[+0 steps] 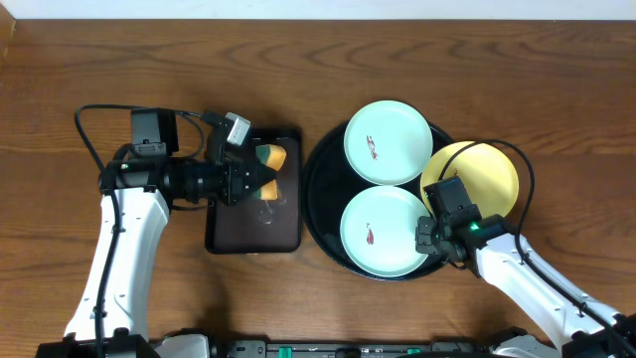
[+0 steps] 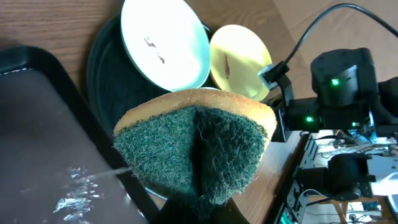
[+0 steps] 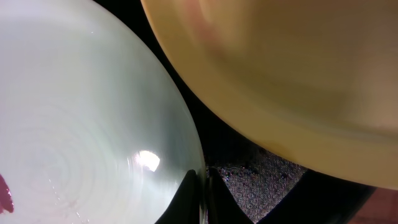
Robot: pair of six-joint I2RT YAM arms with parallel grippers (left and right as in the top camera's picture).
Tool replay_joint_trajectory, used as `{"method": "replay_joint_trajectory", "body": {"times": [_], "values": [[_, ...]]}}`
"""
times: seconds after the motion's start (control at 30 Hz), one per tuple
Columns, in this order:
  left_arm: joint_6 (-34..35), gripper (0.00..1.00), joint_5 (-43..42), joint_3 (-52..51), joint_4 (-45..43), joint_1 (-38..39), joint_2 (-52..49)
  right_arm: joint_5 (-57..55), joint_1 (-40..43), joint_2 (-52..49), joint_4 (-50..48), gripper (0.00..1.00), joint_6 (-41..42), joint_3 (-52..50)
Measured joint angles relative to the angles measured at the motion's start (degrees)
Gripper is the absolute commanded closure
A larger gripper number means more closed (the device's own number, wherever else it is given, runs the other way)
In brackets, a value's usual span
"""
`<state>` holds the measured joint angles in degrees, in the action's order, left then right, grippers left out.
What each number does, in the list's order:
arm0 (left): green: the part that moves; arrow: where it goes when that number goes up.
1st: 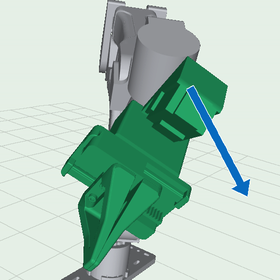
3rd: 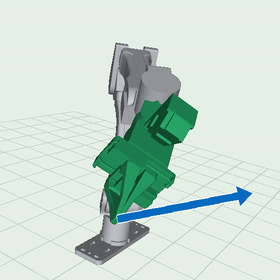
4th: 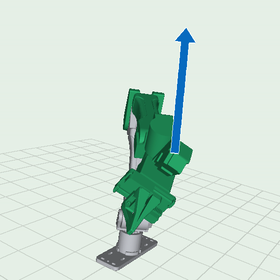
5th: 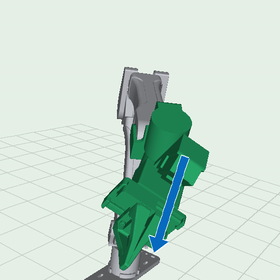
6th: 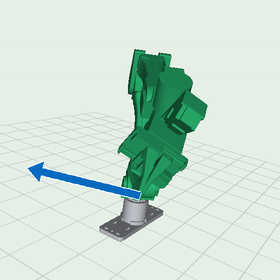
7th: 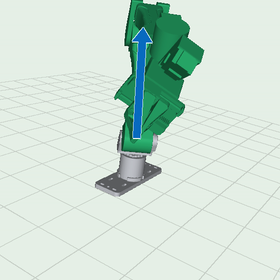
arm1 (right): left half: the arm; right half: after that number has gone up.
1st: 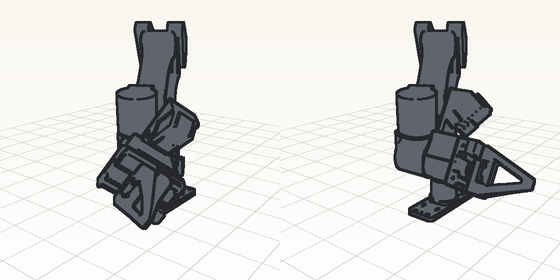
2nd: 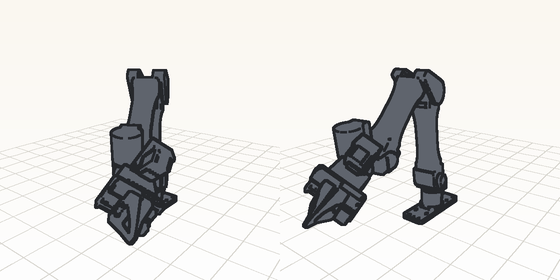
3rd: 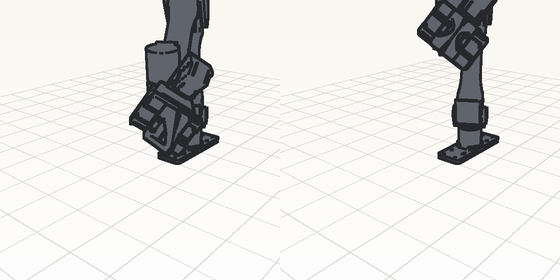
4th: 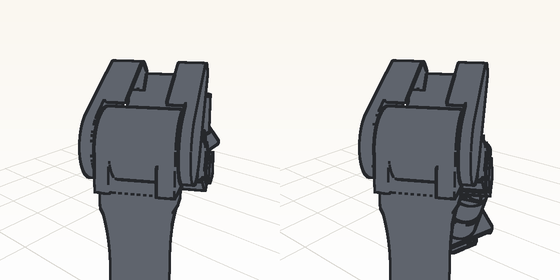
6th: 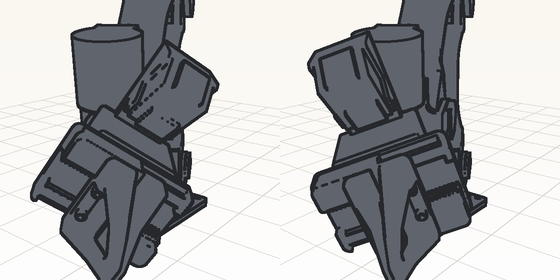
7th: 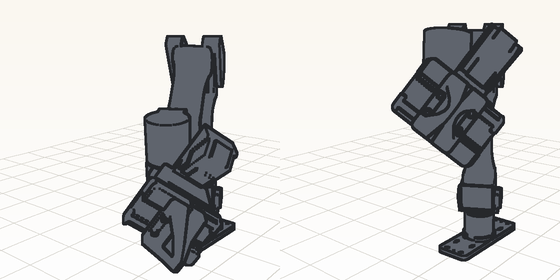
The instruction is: Clean dirty plates on tray and stack at the side
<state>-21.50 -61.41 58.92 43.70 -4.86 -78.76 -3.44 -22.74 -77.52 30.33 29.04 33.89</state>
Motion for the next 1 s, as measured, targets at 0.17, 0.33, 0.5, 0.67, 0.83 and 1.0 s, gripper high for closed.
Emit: {"method": "replay_joint_trajectory", "body": {"times": [0.17,0.33,0.5,0.67,0.83,1.0], "values": [[0.0,0.92,0.1,0.0,0.0,-1.0,0.0,0.0,0.0,0.0,0.0,0.96,0.0,0.0],[3.9,0.92,7.2,0.0,-0.7,-1.4,0.0,0.0,0.0,0.0,0.0,0.96,0.0,0.0],[14.7,0.92,23.2,0.0,-2.2,0.1,0.0,0.0,0.0,0.0,0.0,0.96,0.0,0.0],[21.8,0.92,34.5,0.0,-5.3,5.6,-1.7,0.0,0.0,0.0,0.0,0.96,0.0,0.0],[27.7,0.92,46.7,-0.9,-7.5,12.1,-8.8,0.0,0.0,0.0,0.0,0.96,0.0,0.0],[30.9,0.92,52.2,-1.8,-8.9,13.7,-17.7,0.0,0.0,0.0,0.0,0.96,-0.1,0.0]]}}
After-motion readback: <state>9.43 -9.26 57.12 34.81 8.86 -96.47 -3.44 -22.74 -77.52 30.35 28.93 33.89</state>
